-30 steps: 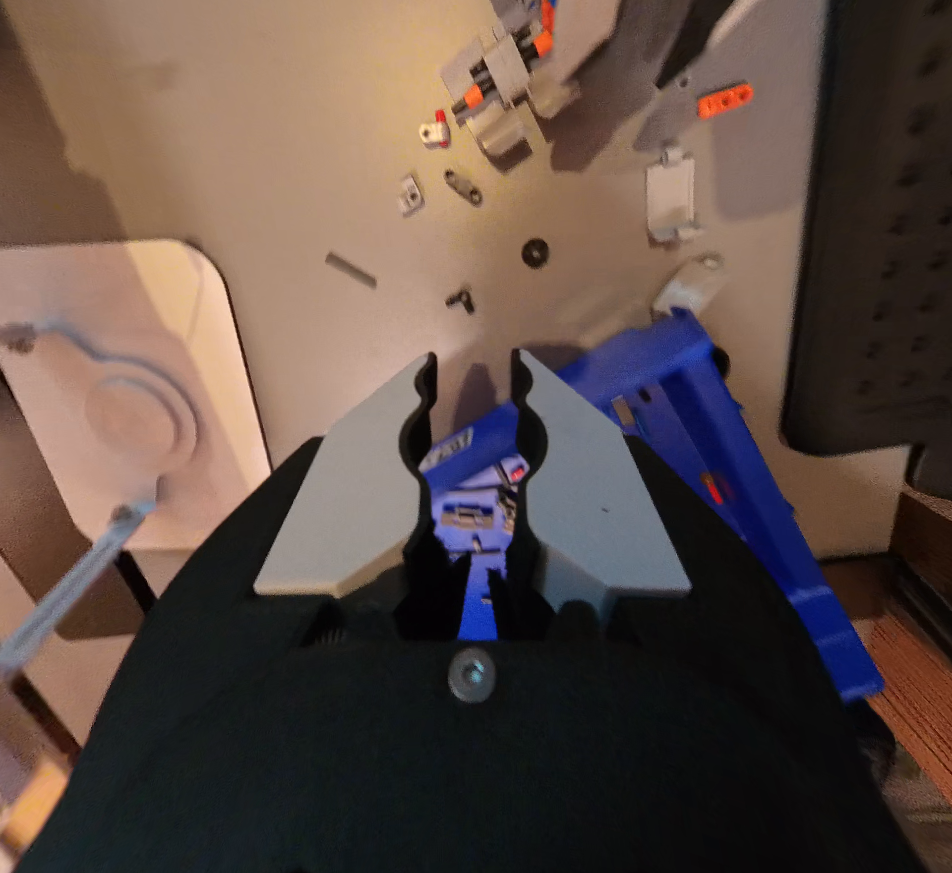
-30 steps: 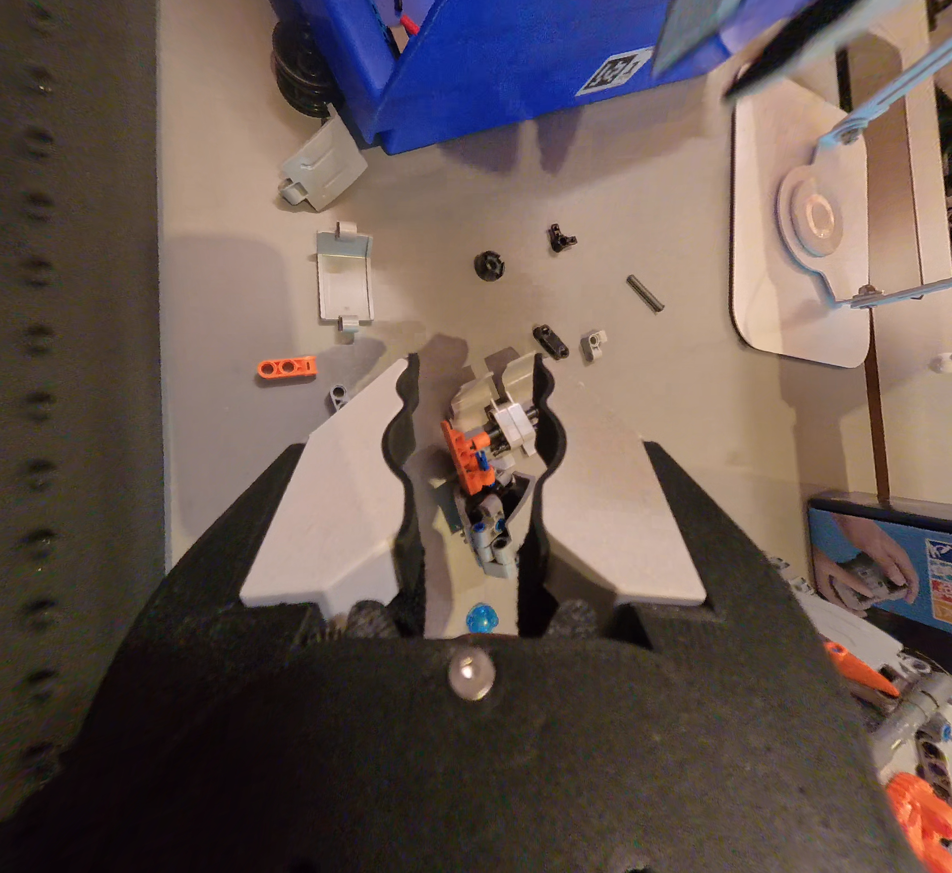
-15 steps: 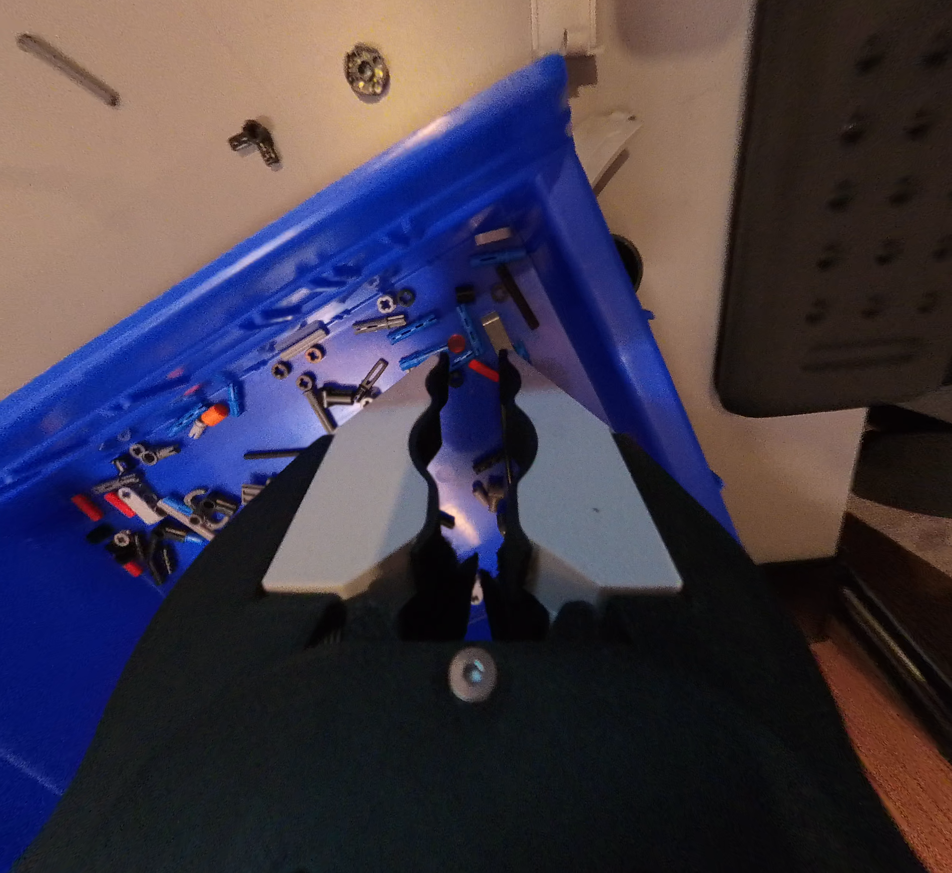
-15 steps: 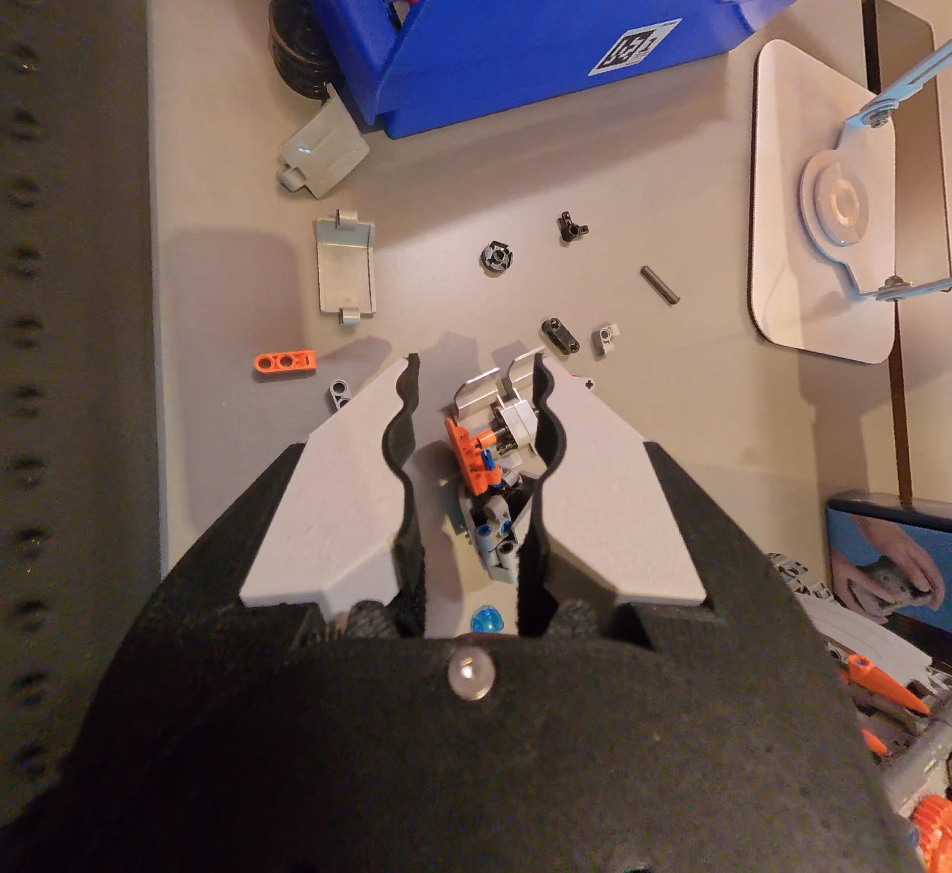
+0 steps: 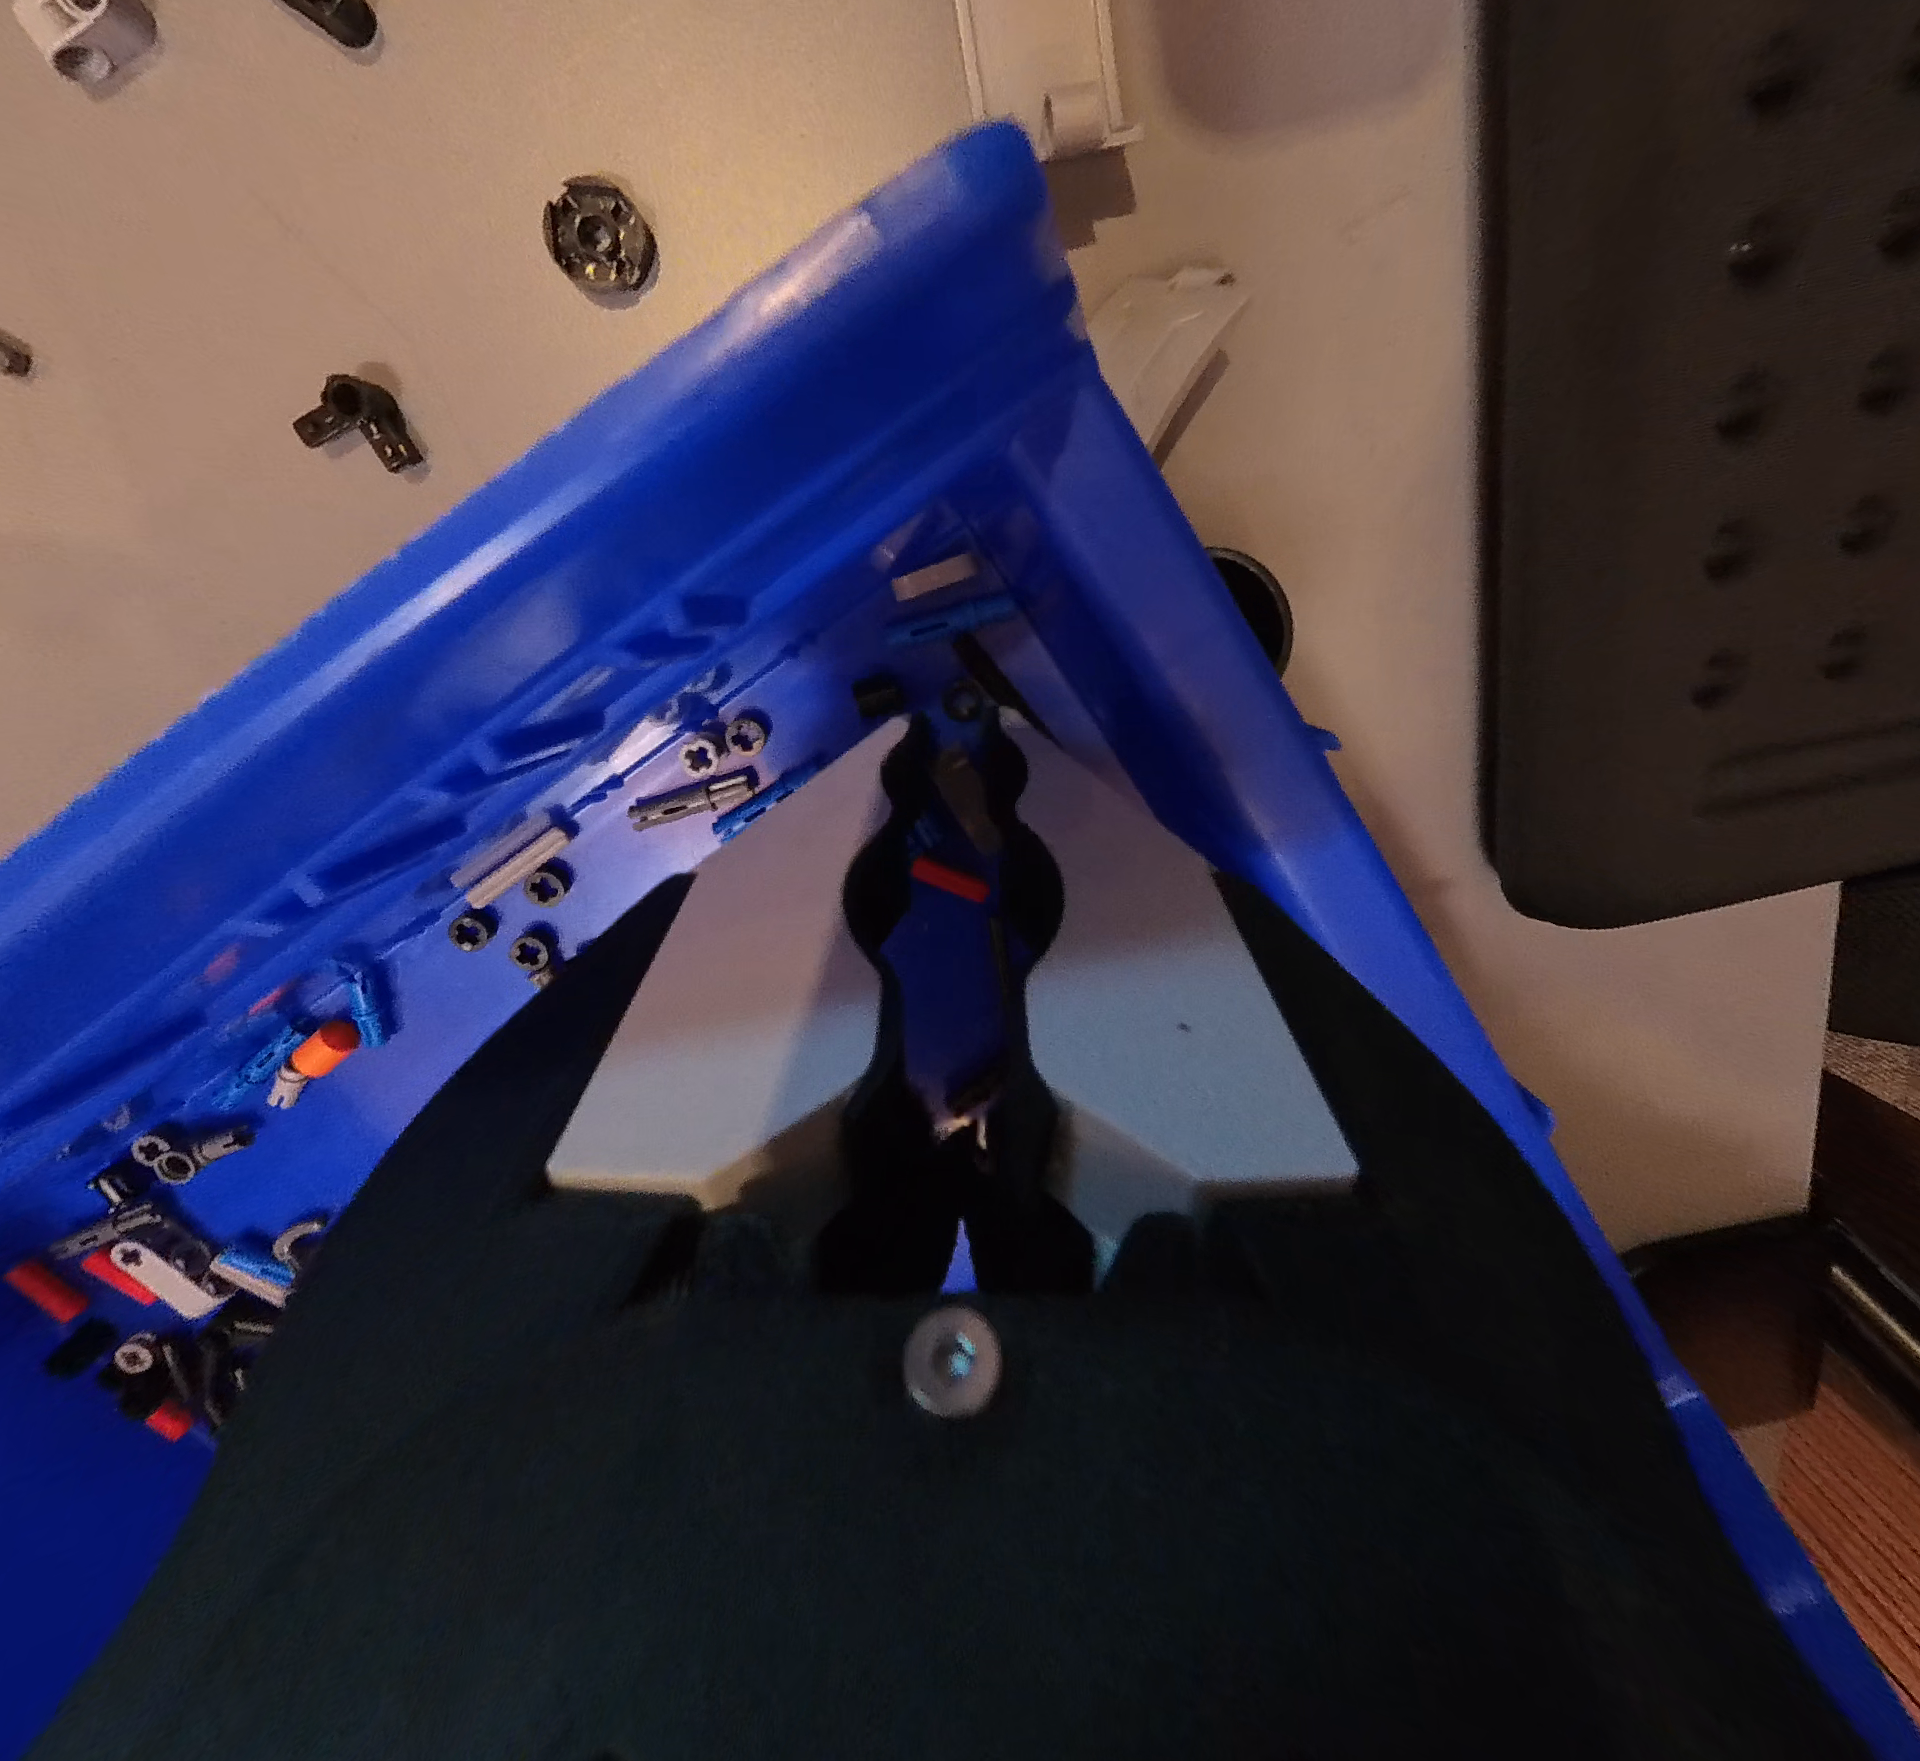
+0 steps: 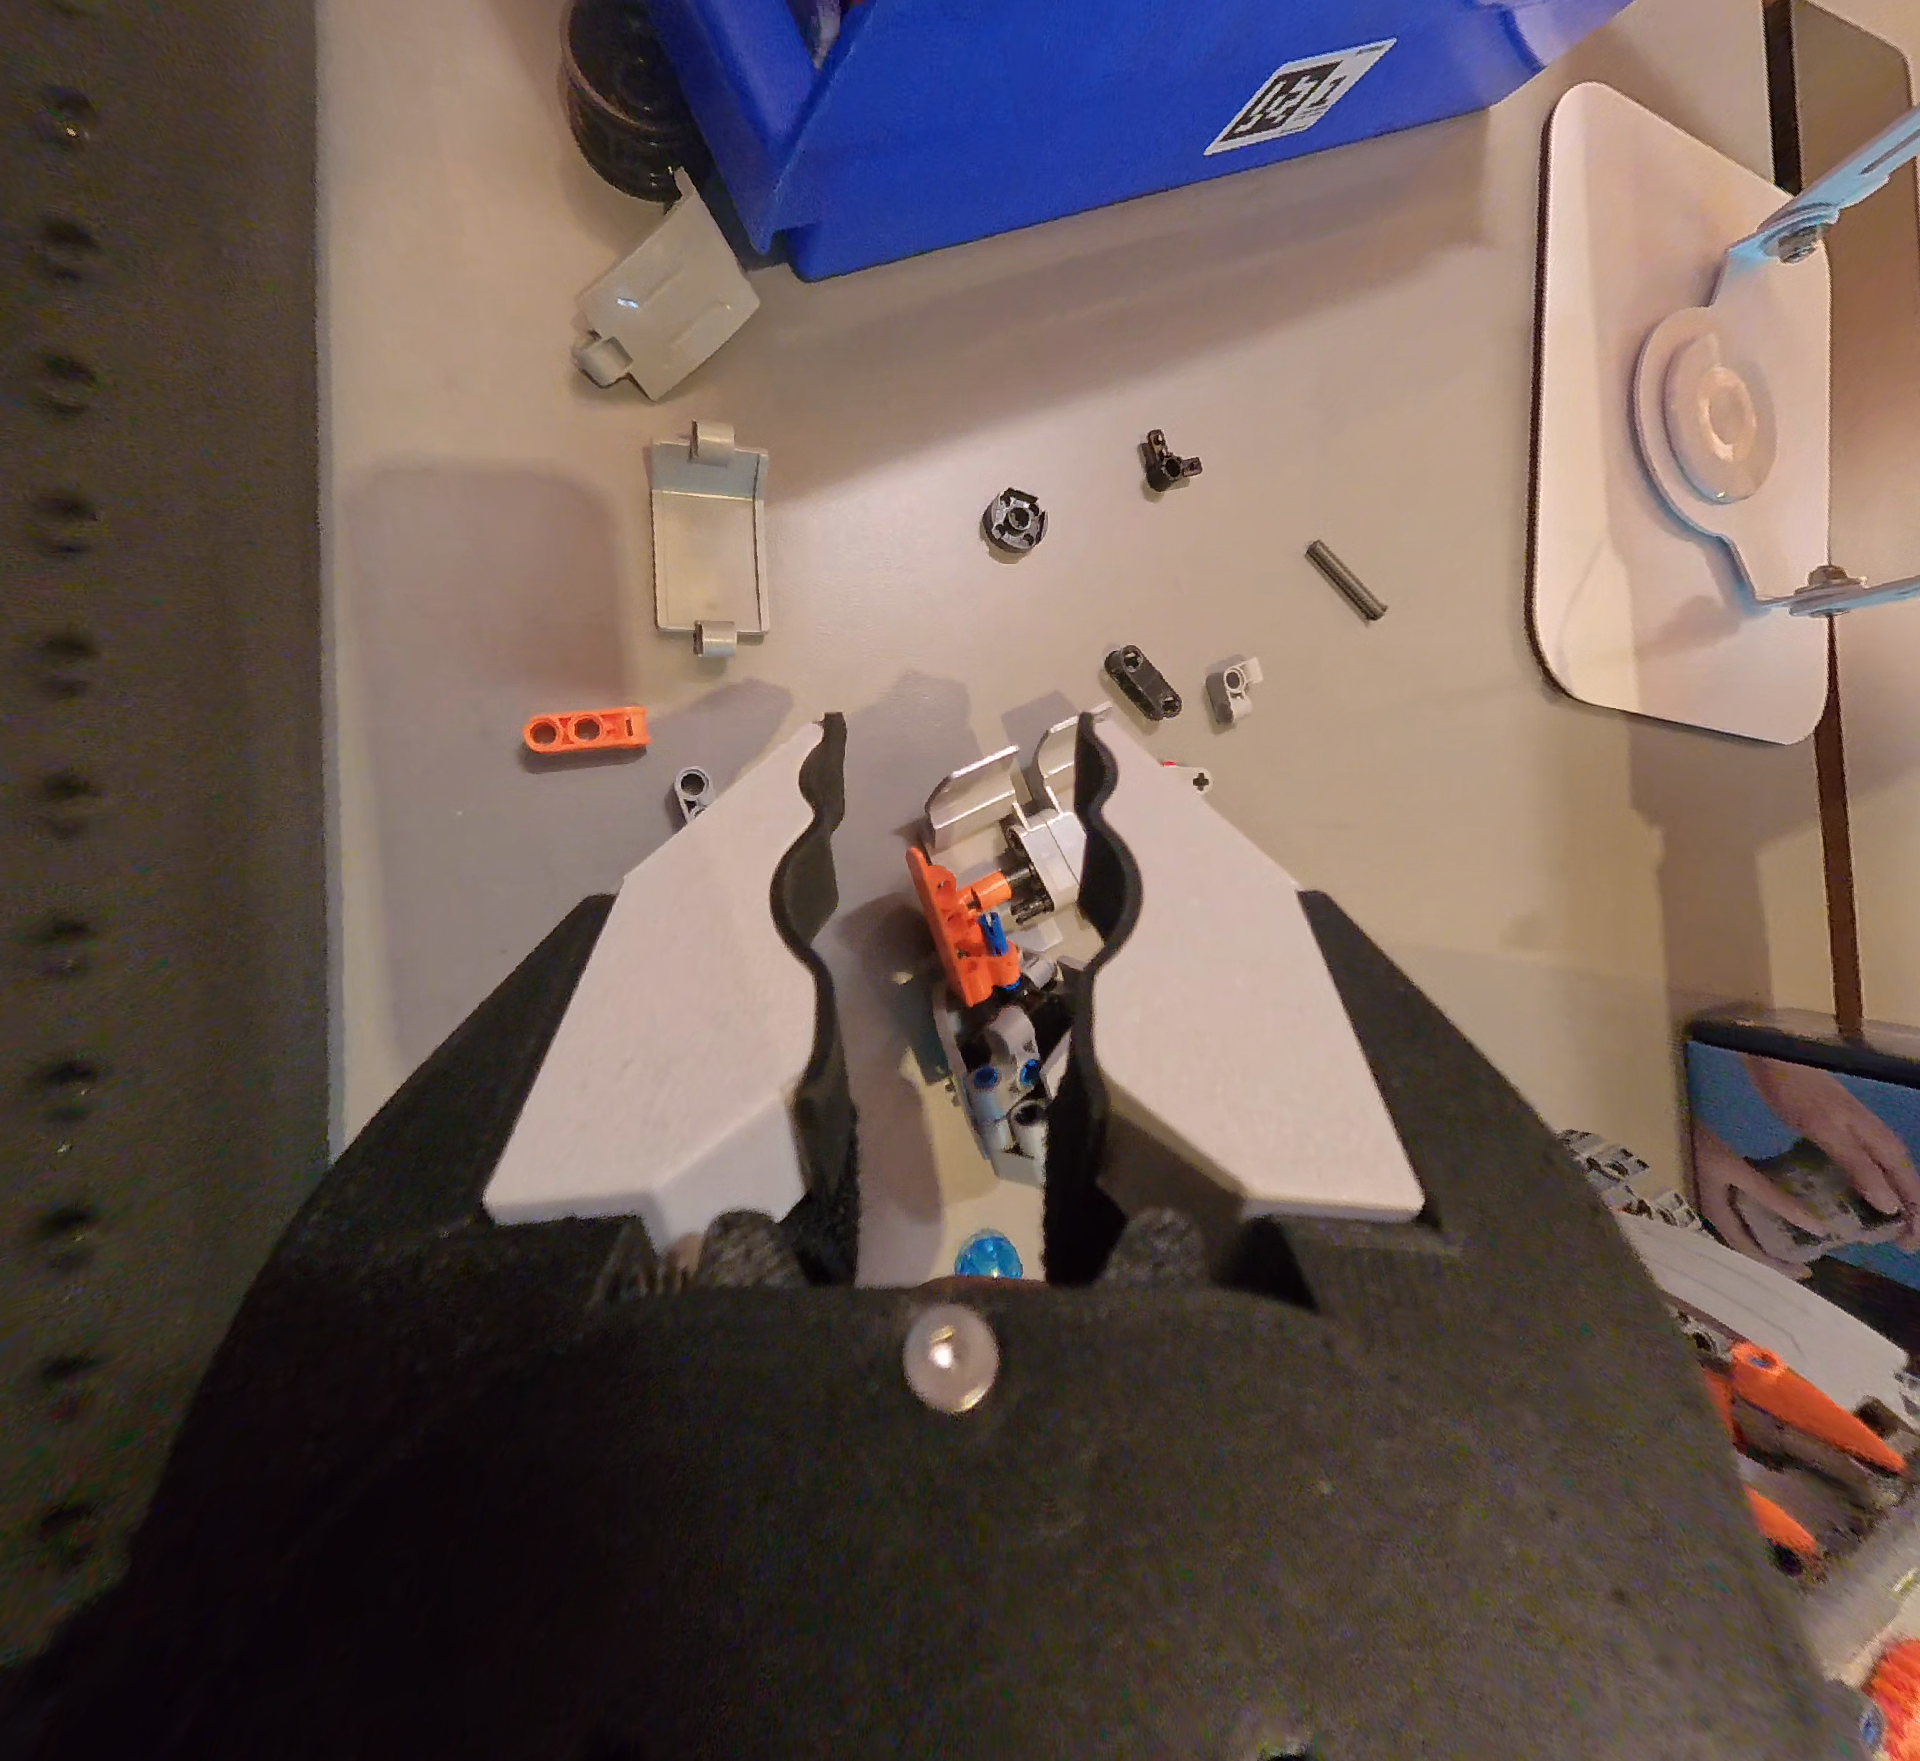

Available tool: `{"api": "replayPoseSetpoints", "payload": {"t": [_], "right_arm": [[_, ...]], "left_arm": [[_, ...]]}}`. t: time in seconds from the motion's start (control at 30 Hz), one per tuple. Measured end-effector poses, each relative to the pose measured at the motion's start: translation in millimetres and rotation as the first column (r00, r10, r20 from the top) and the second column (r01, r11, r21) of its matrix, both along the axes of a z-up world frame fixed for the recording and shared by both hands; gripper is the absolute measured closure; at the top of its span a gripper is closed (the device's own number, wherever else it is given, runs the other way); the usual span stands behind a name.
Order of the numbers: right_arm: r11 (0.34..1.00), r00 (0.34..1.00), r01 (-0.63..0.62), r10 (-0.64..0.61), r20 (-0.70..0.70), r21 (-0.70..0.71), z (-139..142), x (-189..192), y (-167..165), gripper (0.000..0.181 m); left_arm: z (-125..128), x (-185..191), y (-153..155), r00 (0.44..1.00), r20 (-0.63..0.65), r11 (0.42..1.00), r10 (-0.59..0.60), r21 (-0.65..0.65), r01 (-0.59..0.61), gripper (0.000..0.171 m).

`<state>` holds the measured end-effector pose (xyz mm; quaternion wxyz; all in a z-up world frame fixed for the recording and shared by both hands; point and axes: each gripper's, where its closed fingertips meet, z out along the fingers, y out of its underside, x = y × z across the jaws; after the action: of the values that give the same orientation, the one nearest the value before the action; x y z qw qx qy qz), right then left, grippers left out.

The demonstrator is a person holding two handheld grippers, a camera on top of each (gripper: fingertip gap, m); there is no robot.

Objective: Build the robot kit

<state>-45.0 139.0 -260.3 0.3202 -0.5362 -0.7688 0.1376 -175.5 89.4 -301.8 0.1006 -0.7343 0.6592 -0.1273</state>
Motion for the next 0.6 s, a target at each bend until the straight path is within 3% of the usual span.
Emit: {"api": "replayPoseSetpoints", "payload": {"t": [0.4,0.5,0.6], "right_arm": [[1.000,1.000,0.001,-0.001,0.005,-0.007,-2,0,1,0.139],[1.000,1.000,0.001,-0.001,0.005,-0.009,-2,1,1,0.139],[1.000,1.000,0.003,-0.002,0.008,-0.010,-3,1,1,0.139]], "left_arm": [[4,5,2,1.000,0.020,1.000,-0.008,-0.002,0.008,0.168],[24,-5,11,0.999,0.030,0.999,0.023,0.043,-0.024,0.168],[65,-21,31,0.997,0.040,0.987,0.067,0.147,-0.072,0.169]]}}
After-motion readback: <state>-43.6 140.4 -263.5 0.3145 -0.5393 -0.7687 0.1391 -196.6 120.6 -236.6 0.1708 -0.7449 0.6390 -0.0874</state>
